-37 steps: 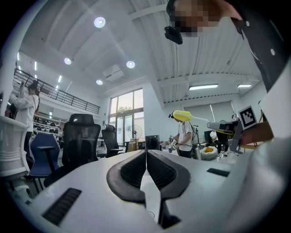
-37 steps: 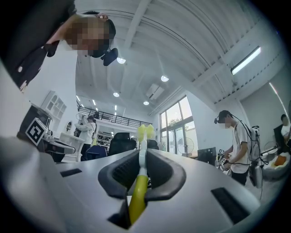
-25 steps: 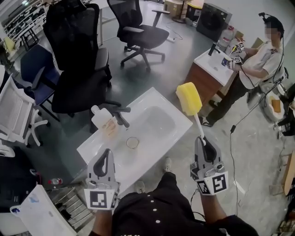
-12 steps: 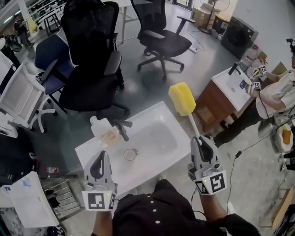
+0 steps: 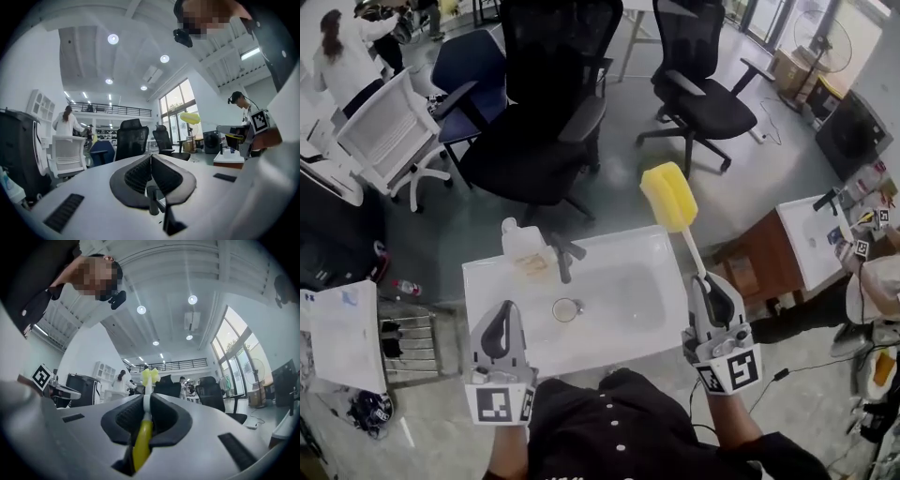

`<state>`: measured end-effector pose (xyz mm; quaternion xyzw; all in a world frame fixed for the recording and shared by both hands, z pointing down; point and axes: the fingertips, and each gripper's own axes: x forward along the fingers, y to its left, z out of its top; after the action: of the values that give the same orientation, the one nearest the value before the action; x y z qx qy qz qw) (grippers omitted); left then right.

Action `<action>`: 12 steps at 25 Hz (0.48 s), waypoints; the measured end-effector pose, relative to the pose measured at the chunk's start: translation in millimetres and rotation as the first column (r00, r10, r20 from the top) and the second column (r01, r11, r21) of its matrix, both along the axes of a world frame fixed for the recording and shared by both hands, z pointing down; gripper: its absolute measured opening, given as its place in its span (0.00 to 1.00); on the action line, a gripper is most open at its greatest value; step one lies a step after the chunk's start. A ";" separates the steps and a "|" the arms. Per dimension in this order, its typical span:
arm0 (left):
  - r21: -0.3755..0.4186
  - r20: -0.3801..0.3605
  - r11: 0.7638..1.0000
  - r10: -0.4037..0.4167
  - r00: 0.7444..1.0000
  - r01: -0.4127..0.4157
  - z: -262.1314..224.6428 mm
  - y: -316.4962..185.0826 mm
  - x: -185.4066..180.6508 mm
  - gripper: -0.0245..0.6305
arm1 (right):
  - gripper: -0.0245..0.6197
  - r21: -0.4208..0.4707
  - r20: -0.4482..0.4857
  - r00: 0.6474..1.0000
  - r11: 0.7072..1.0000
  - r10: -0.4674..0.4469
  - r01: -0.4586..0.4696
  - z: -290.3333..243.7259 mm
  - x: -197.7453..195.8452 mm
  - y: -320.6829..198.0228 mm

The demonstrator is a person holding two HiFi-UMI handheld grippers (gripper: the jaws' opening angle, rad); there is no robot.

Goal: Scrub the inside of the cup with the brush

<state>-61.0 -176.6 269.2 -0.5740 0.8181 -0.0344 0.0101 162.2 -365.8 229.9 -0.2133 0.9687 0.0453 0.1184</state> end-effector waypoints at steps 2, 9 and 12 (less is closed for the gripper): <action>-0.009 0.002 0.998 -0.066 0.998 0.066 -2.2 8.6 0.0 0.08 | 0.12 -0.003 -0.004 0.998 0.998 -0.061 0.061 -0.4 -8.9 -3.4; -0.043 0.032 0.984 -0.172 0.984 0.174 -4.9 25.7 5.3 0.08 | 0.12 -0.011 0.006 0.983 0.983 -0.182 0.182 2.4 -27.8 -11.1; -0.066 0.028 0.980 -0.184 0.983 0.186 0.1 30.7 4.4 0.08 | 0.12 -0.003 0.000 0.977 0.977 -0.212 0.212 4.5 -34.7 -7.5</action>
<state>-56.6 -145.9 269.3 -0.4951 0.8661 -0.0694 -0.0041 127.5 -373.3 234.3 -0.1088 0.9861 0.0308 0.1221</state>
